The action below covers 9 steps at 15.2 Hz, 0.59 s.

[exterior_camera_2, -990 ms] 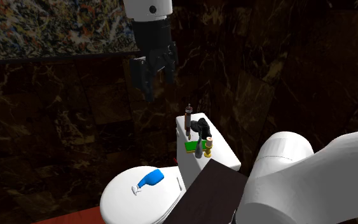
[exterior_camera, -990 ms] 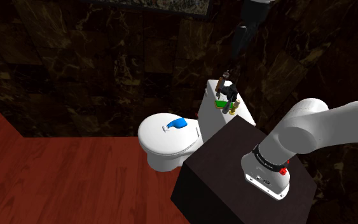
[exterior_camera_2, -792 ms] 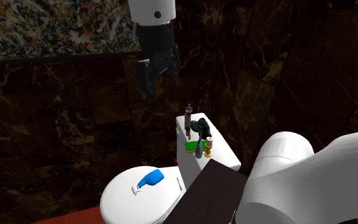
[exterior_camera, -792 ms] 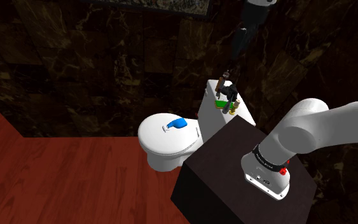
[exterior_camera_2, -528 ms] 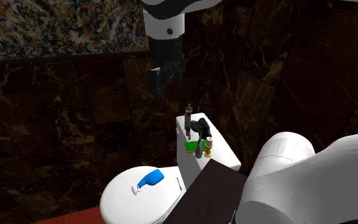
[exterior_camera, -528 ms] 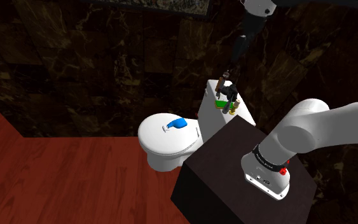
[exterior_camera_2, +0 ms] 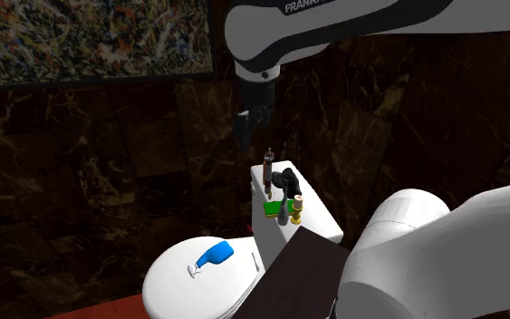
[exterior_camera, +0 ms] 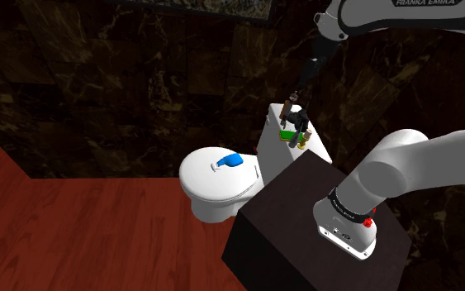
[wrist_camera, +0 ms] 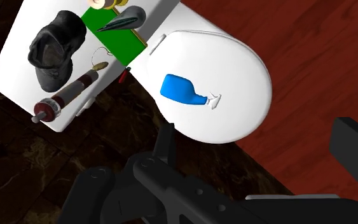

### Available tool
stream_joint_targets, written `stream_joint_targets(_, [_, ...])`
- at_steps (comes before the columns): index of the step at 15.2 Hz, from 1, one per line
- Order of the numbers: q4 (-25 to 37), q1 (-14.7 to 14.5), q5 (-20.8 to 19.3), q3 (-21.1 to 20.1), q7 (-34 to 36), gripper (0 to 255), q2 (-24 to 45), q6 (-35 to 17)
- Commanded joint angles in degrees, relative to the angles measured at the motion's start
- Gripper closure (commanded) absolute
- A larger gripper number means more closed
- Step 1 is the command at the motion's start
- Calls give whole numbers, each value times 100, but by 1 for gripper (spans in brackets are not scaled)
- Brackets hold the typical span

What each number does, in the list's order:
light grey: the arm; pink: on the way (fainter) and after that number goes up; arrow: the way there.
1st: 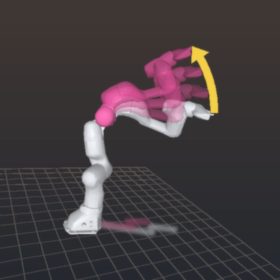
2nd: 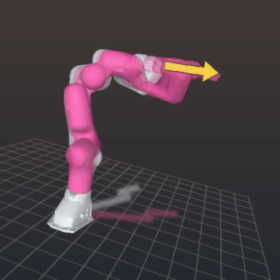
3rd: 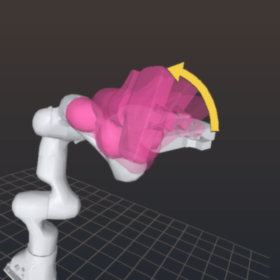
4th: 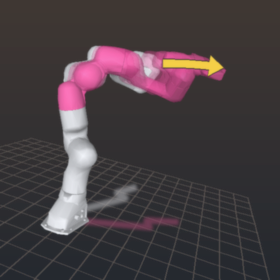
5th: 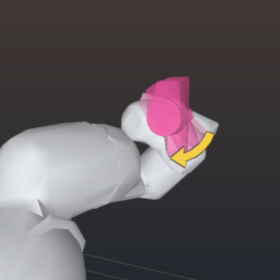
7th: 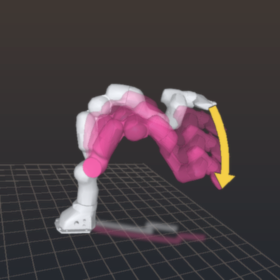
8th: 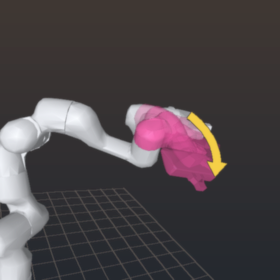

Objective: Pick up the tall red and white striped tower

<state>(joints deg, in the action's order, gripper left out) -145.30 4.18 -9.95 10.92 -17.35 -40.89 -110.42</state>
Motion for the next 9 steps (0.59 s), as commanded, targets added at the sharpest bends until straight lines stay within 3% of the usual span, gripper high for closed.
stream_joint_targets(1, [-108, 83, -106, 284, -246, 0, 198, -436])
stream_joint_targets(9, [-92, 132, -97, 1391, -1234, 0, 1396, -2055])
